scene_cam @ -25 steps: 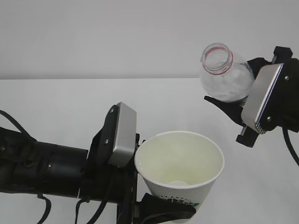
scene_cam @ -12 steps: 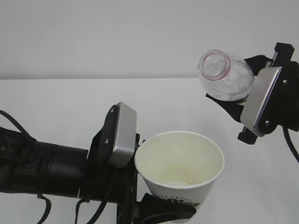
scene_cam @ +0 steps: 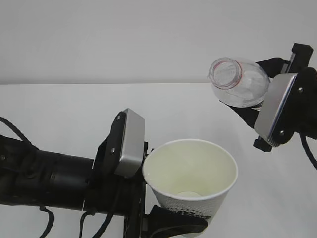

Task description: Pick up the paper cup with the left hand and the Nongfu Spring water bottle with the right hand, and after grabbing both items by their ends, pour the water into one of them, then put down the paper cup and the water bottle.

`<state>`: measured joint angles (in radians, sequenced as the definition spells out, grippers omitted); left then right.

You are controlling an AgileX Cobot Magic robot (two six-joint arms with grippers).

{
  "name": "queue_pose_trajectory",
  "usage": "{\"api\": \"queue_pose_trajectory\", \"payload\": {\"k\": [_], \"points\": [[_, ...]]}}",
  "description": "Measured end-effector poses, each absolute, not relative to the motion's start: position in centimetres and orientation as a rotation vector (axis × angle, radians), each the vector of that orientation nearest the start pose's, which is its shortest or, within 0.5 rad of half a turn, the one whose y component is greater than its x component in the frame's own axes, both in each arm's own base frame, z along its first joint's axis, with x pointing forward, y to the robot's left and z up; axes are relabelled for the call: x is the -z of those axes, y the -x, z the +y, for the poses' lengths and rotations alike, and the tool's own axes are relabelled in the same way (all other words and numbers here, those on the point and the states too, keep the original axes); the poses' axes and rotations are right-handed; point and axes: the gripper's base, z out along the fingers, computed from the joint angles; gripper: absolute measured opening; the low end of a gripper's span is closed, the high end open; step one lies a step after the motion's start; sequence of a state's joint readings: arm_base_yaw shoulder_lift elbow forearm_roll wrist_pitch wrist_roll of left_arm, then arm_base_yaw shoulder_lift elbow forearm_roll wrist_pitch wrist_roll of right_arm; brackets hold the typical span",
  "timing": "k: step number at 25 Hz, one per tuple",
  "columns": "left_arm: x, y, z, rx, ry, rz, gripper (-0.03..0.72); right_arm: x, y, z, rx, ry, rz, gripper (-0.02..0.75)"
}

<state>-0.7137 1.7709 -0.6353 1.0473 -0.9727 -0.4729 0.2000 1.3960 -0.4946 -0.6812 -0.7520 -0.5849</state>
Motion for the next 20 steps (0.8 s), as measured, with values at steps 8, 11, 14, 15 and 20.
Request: {"api": "queue_pose_trajectory", "payload": {"k": [8,11,14,15,20], "points": [[-16.15,-18.4,-24.35,1.054,-1.354,1.446,0.498,-23.09,-24.51,9.05,0.313,1.284,1.093,0.459],[-16.17,-18.44,-24.36,1.054,-1.349,1.448,0.498,-23.2,-24.49,9.09,0.336,1.297,1.06,0.459],[-16.17,-18.44,-24.36,1.054,-1.349,1.448,0.498,-23.26,-24.51,9.08,0.367,1.313,1.034,0.459],[-16.17,-18.44,-24.36,1.054,-1.349,1.448,0.498,-23.3,-24.54,9.04,0.375,1.308,1.033,0.459],[-16.16,-18.42,-24.35,1.054,-1.351,1.447,0.498,-23.45,-24.68,8.88,0.433,1.311,1.008,0.459]]}}
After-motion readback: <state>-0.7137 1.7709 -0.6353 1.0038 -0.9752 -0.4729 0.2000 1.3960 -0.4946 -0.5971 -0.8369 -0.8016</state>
